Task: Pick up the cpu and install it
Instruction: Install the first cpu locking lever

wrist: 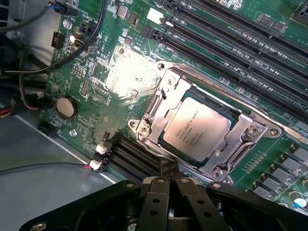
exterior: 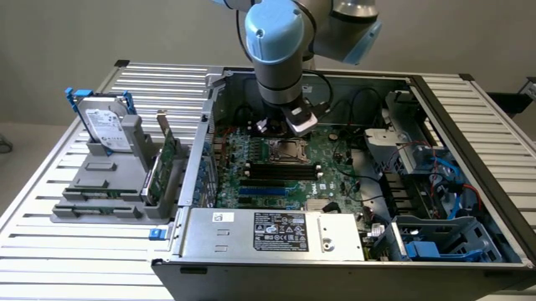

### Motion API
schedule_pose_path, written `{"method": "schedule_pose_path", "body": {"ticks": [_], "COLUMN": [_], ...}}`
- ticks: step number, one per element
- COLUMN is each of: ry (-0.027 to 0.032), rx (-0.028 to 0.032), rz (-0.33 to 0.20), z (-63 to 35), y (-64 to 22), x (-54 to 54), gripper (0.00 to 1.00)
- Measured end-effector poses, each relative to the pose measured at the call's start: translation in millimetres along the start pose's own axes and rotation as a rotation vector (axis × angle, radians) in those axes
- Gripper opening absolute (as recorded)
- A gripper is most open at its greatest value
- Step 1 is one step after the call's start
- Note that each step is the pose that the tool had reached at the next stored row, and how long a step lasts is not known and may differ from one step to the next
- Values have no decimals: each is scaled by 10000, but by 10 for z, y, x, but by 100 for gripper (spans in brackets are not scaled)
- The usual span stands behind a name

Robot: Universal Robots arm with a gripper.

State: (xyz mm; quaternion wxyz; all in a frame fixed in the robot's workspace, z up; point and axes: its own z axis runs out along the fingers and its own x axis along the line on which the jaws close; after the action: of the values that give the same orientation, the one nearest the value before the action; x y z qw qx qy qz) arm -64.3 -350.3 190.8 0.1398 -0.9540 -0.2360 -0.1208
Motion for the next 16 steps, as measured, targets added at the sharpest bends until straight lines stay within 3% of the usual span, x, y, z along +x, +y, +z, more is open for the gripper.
{"method": "schedule_pose_path", "body": {"ticks": [16], "ry": [21], "rx": [-79], "rz": [157], "z": [16], "y": [2], "x": [17], "gripper": [11]}}
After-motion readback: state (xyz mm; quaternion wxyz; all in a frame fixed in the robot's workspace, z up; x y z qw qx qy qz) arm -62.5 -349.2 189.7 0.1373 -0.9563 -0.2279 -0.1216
